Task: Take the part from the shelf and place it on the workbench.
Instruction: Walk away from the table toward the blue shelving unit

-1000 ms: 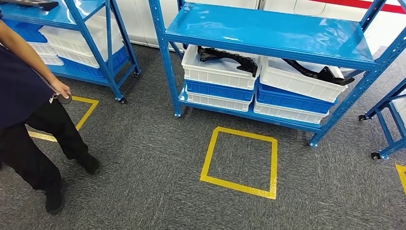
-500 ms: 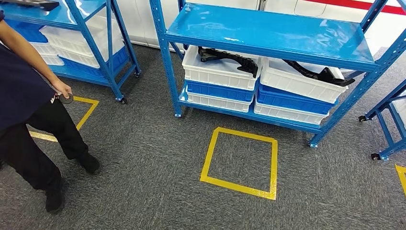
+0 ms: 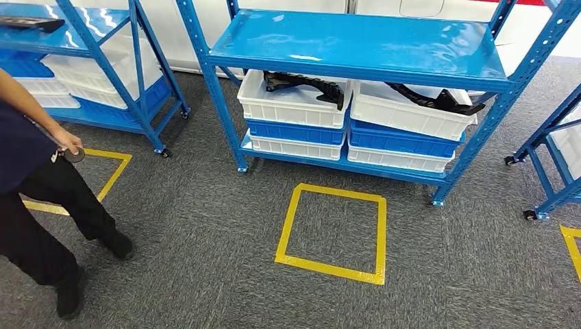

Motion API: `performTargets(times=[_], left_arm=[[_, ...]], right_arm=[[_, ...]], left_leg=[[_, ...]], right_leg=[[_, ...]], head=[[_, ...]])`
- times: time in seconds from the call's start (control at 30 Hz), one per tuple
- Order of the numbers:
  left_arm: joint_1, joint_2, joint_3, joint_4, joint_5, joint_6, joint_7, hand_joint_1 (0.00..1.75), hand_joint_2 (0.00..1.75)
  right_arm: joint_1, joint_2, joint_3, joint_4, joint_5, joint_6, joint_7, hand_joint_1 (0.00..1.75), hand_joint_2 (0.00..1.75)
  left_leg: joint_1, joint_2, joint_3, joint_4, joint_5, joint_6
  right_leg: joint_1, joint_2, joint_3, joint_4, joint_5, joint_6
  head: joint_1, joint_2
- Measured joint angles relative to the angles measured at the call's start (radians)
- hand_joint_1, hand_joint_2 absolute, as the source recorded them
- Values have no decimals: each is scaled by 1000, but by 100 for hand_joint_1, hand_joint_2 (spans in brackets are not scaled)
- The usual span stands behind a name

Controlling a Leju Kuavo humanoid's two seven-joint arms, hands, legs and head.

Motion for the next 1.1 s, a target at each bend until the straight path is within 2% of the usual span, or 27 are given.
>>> performTargets(times=[0.03,0.07,0.13,0.17,0.2,0.23,0.27,0.3,0.37,0.4,0.43,0.5,0.53,0.57,0.63,0.67,0.7,0.77,0.83,0.9,0.93,1.07,1.1], left_arm=[[0,0,0,0,0,0,-1,0,0],[0,0,0,0,-1,-1,-2,0,0],[0,0,0,0,-1,-1,-2,0,0],[0,0,0,0,-1,-1,-2,0,0],[2,0,0,0,-1,-1,-2,0,0],[3,0,0,0,-1,-1,-2,0,0],[3,0,0,0,0,-2,-2,0,0],[3,0,0,0,-1,-2,-3,0,0],[1,2,0,0,-1,-2,-3,0,0],[0,3,0,0,-2,-2,-3,0,0],[0,4,0,0,-2,-2,-4,0,0],[-2,2,0,0,-2,-2,-4,0,87],[-3,2,0,0,-2,-2,-5,0,131],[-3,2,0,0,-2,-2,-6,0,175],[-4,0,0,0,-2,-2,-8,0,175],[-3,-1,0,0,-2,-2,-9,0,175],[-3,-2,0,0,-2,-2,-10,0,175],[-3,-2,0,0,-3,-2,-12,0,87],[-2,-2,0,0,-3,-2,-12,0,87],[-2,-2,0,0,-3,-1,-12,0,175],[-2,-2,0,0,-3,-1,-12,0,175],[-2,-2,0,0,-5,-2,-7,0,175],[-2,-2,0,0,-6,-2,-4,0,175]], right_arm=[[0,0,-2,0,0,0,1,0,0],[0,0,-4,0,-1,-1,1,0,0],[0,0,-8,0,-2,-2,2,0,0],[0,0,-8,0,-3,-2,2,0,0],[1,0,-9,0,-4,-2,2,0,0],[2,0,-9,0,-4,-2,2,0,0],[2,0,-10,0,-5,-2,2,0,0],[2,0,-10,0,-6,-2,2,0,0],[1,3,-13,1,-7,-3,1,0,0],[1,6,-14,1,-6,-3,1,0,0],[1,7,-15,1,-4,-3,1,0,0],[5,7,-16,2,7,-3,1,0,0],[6,6,-15,2,15,-3,2,0,0],[6,6,-15,2,24,-3,3,0,0],[4,7,-15,2,39,0,5,0,0],[4,7,-15,2,43,1,5,0,0],[4,7,-15,2,44,4,5,0,0],[4,7,-15,2,44,7,6,0,0],[4,7,-16,2,44,10,5,0,0],[4,7,-16,2,44,11,2,0,0],[4,7,-16,2,45,12,0,0,0],[4,7,-16,2,50,10,-4,0,175],[4,7,-16,2,51,12,-4,0,175]], left_leg=[[2,-1,-7,20,-16,0],[2,-3,-26,65,-43,0],[-5,-6,-98,219,-121,5],[-11,-7,-137,296,-150,9],[-16,-9,-164,345,-161,15],[-22,-11,-174,358,-156,24],[-30,-16,-160,319,-128,39],[-40,-27,-130,248,-89,58],[-61,-63,-60,91,-18,98],[-70,-74,-43,50,-2,108],[-75,-79,-35,31,5,113],[-74,-66,-30,19,12,107],[-73,-61,-26,10,15,97],[-70,-59,-22,2,15,82],[-70,-59,-16,-3,12,60],[-69,-59,-16,-1,10,57],[-70,-58,-15,0,9,61],[-69,-58,-15,2,9,64],[-69,-58,-15,3,9,65],[-69,-58,-15,3,9,66],[-69,-58,-15,3,9,66],[-68,-58,-15,3,8,67],[-68,-58,-15,3,8,67]], right_leg=[[3,7,-2,0,1,-8],[6,13,-3,0,3,-14],[15,27,-5,0,6,-21],[21,35,-7,0,6,-23],[27,44,-7,0,6,-25],[33,53,-7,0,6,-26],[40,64,-6,-1,7,-28],[46,75,-5,-1,8,-30],[53,96,-4,-2,10,-34],[52,104,-5,-3,11,-36],[51,111,-6,-4,11,-37],[51,119,-7,-5,12,-36],[54,110,-7,-4,10,-34],[55,100,-3,-11,12,-37],[59,81,5,-21,13,-53],[60,81,8,-28,16,-60],[60,81,9,-27,15,-62],[59,81,9,-27,16,-57],[57,80,9,-27,16,-56],[57,80,9,-27,16,-56],[57,80,9,-27,16,-56],[58,80,8,-27,16,-56],[59,80,8,-27,16,-56]], head=[[-1,0],[-1,0],[-3,0],[-4,0],[-5,0],[-5,0],[-5,0],[-5,0],[-2,0],[-1,0],[0,0],[-2,0],[-2,0],[-1,0],[1,0],[2,0],[2,0],[2,0],[2,0],[2,0],[2,0],[2,0],[2,0]])
